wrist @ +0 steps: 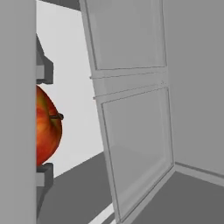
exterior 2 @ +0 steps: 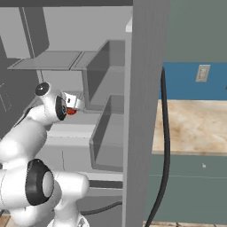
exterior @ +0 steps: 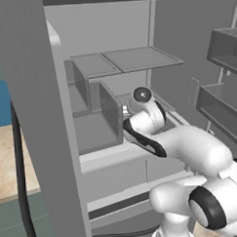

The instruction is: Retrieve the kiwi and apple from the fridge and place them into the bowl on the dining table.

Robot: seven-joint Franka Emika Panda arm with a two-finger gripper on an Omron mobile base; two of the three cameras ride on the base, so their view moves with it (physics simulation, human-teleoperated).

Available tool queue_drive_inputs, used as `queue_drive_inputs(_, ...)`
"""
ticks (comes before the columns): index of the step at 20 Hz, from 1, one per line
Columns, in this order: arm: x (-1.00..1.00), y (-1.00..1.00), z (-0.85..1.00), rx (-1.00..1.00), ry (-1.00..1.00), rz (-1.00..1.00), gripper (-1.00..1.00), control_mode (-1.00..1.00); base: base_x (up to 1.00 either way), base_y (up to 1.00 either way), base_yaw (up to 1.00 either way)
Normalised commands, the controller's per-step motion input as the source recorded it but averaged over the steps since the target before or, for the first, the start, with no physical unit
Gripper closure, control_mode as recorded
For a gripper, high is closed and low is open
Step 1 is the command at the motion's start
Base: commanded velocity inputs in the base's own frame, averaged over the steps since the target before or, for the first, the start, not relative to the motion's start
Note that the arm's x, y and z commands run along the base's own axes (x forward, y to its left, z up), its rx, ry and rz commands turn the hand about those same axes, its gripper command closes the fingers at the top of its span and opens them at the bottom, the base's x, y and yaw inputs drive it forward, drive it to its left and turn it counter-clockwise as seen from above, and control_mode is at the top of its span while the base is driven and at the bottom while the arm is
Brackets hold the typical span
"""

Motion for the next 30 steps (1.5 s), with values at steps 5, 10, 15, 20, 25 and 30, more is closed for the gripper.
queue_drive_inputs(5,-1.00,-0.10,1.00,0.00,-0.11,0.11,1.00,-1.00,0.00,0.00,0.00)
queue_drive_inputs(10,-1.00,-0.02,1.00,0.00,0.01,0.17,1.00,-1.00,0.00,0.00,0.00)
queue_drive_inputs(15,-1.00,0.00,0.81,0.00,0.12,0.14,1.00,-1.00,0.00,0.00,0.00)
queue_drive_inputs(20,-1.00,-0.23,0.07,0.00,0.03,-0.02,1.00,-1.00,0.00,0.00,0.00)
queue_drive_inputs(25,-1.00,-0.34,0.00,0.00,0.00,-0.05,1.00,-1.00,0.00,0.00,0.00)
queue_drive_inputs(30,-0.20,-0.07,0.00,0.00,0.00,0.00,1.00,1.00,-0.80,-0.30,0.00)
